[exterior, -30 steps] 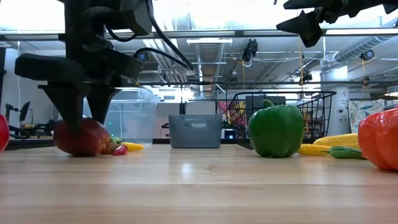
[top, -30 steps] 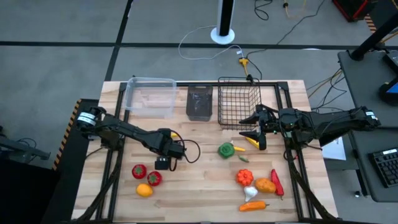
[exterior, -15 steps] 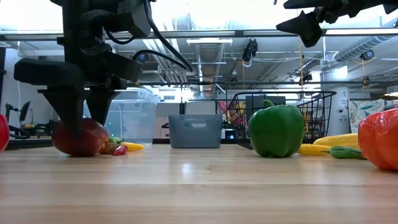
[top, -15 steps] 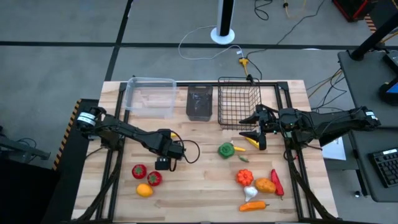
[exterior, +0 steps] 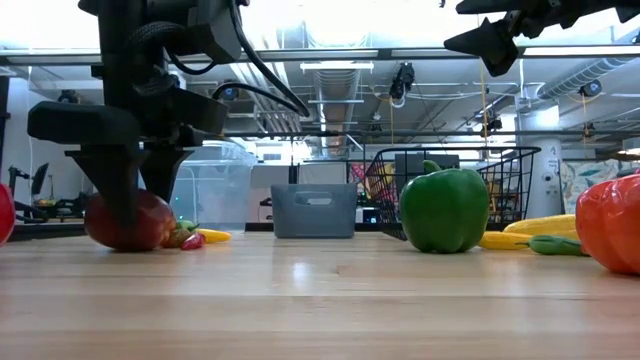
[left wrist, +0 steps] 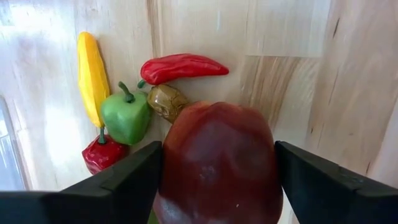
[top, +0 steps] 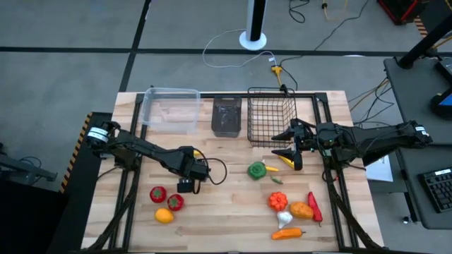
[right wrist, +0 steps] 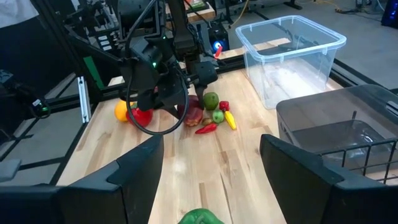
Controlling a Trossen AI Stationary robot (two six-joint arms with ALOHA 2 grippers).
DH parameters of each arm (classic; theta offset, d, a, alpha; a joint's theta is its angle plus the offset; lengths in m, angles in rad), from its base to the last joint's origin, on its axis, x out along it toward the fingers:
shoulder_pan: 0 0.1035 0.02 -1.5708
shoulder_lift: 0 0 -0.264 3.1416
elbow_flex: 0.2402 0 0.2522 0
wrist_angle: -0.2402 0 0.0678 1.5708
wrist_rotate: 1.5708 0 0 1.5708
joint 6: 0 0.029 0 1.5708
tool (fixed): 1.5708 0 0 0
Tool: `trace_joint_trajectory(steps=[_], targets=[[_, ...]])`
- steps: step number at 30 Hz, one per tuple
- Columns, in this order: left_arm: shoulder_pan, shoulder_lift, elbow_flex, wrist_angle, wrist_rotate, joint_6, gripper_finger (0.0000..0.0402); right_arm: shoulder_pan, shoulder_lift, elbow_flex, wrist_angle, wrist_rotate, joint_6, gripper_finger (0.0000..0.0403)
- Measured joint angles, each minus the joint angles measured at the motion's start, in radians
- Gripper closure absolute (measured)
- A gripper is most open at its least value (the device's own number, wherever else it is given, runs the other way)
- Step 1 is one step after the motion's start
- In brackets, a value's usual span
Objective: Sort produce into baskets
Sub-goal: Put the red apple into the transparent bin
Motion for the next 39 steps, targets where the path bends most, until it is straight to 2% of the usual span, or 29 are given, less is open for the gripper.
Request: trace_joint_trajectory(steps=[8, 27, 34, 39], targets=[[-0.015, -0.002, 0.003, 0.0, 0.003, 0.001, 0.0151, 0.0, 0.0, 0.0, 0.0, 0.0, 0.0, 0.0143], [-0.064, -0.031, 0.106, 0.004, 0.017, 0.011, 0.0156, 0.0, 0.0, 0.0, 0.001, -0.019, 0.033, 0.0152], [-0.066, -0.113, 0.147, 0.041, 0.004, 0.045, 0.0156, 0.0, 0.0, 0.0, 0.003, -0.019, 0.039, 0.0156], [-0.065, -0.218, 0.177, 0.03, -0.066, 0.067, 0.0156, 0.0, 0.0, 0.01, 0.005, -0.019, 0.045, 0.0159]])
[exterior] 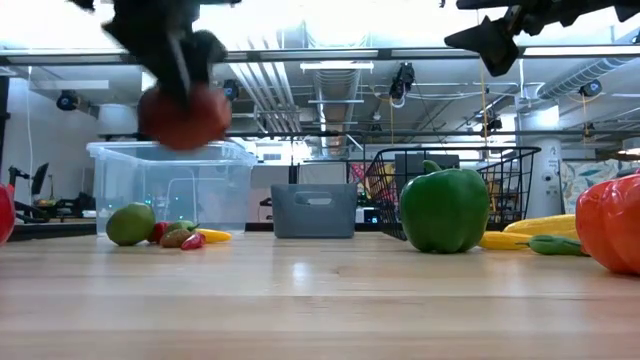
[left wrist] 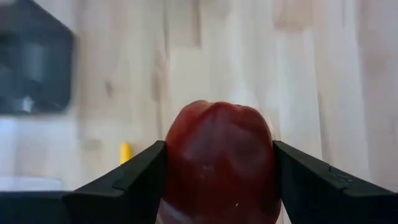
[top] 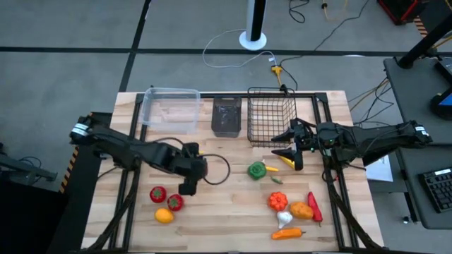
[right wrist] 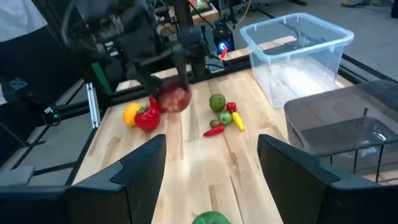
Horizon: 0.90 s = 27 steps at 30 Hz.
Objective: Sort produce into baskets
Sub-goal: Put the red apple into the transparent bin
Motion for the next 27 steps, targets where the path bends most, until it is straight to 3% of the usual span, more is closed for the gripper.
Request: trace_joint_trajectory(steps=[8, 13, 17, 21, 27], targets=[[0.011, -0.183, 0.076, -0.083, -0.223, 0.008, 0.0156, 0.0, 0.001, 0.014, 0.0, 0.001, -0.002, 0.0157], [0.091, -0.238, 0.151, -0.183, -0.304, -0.004, 0.0157, 0.0, 0.001, 0.025, 0.001, 0.003, -0.002, 0.0158], [0.21, -0.235, 0.225, -0.276, -0.33, -0.002, 0.0157, 0.0, 0.002, 0.037, 0.0, 0.003, -0.002, 0.0156], [0.357, -0.212, 0.278, -0.369, -0.329, 0.094, 0.0157, 0.0, 0.002, 0.049, 0.0, 0.003, -0.002, 0.0159], [0.582, -0.17, 0.286, -0.405, -0.204, 0.283, 0.0157, 0.0, 0.002, 0.057, -0.001, 0.003, 0.009, 0.0161]])
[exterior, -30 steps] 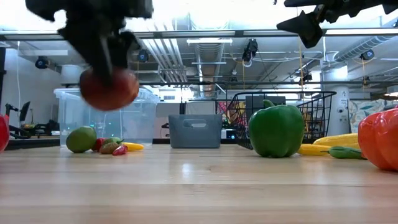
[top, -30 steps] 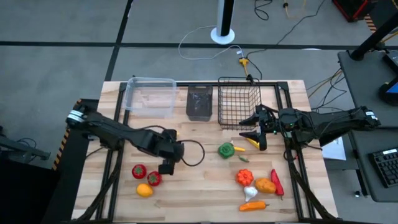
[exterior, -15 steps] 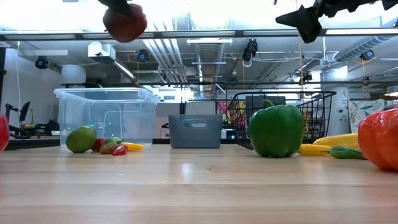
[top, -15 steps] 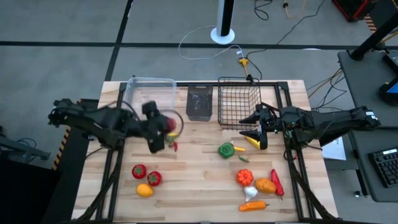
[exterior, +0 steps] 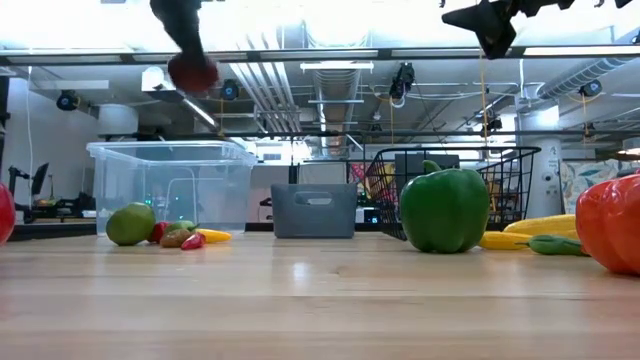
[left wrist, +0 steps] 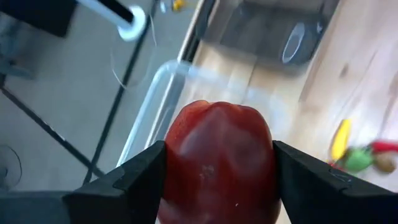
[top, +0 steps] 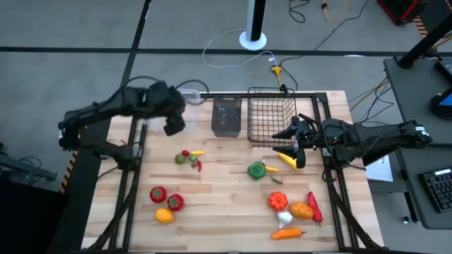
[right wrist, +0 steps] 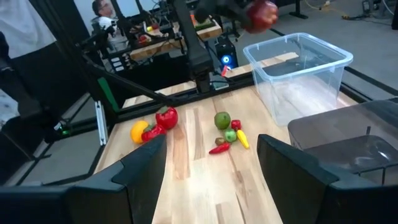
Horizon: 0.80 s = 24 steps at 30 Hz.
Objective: Sort produce into baskets
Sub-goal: Put the red apple into the transparent bin
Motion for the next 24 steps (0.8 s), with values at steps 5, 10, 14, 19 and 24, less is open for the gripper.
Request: trace_joint_trajectory(steps=[5, 10, 14, 19, 24], targets=[[0.142, 0.05, -0.004, -0.006, 0.054, 0.201, 0.0157, 0.0, 0.013, 0.0, -0.001, 0.0, 0.002, 0.0161], [0.214, 0.079, -0.016, -0.005, 0.142, 0.438, 0.0157, 0.0, 0.033, 0.0, -0.001, 0.0, 0.008, 0.0161], [0.261, 0.1, -0.036, 0.008, 0.209, 0.519, 0.0157, 0.0, 0.052, 0.0, -0.002, 0.0, 0.016, 0.0161], [0.32, 0.125, -0.061, 0.037, 0.211, 0.514, 0.0157, 0.0, 0.066, 0.0, 0.0, -0.001, 0.018, 0.0161], [0.39, 0.16, -0.091, 0.083, 0.207, 0.464, 0.0157, 0.0, 0.064, 0.0, 0.0, -0.002, 0.026, 0.0161]])
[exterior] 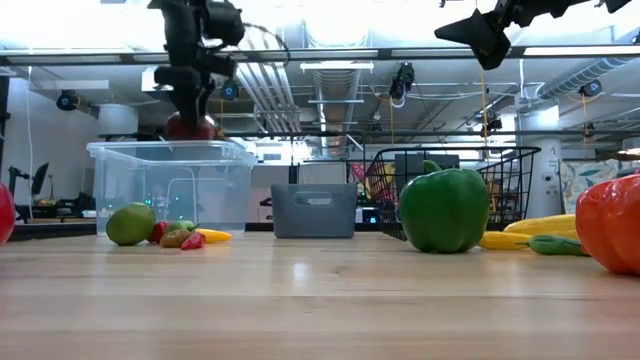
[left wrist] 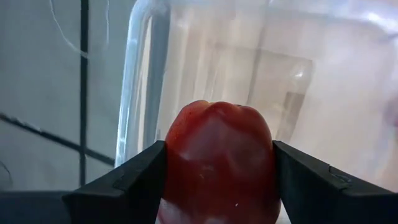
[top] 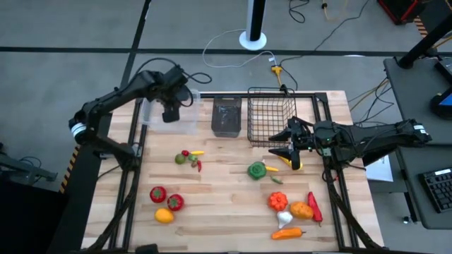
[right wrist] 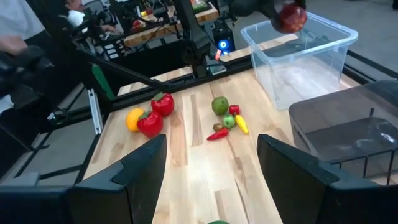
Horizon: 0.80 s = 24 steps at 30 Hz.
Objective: Sort produce into baskets
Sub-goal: Put the red apple into the transparent bin
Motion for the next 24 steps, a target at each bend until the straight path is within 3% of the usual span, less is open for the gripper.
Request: trace_joint_trajectory(steps=[13, 24], targets=[[0.086, 0.129, -0.029, 0.014, -0.004, -0.075, 0.0157, 0.0, 0.0, 0.0, -0.001, 0.0, -0.001, 0.0161], [0.13, 0.24, -0.023, 0.027, 0.015, -0.354, 0.0157, 0.0, 0.0, 0.0, -0.006, 0.0, -0.004, 0.0161]])
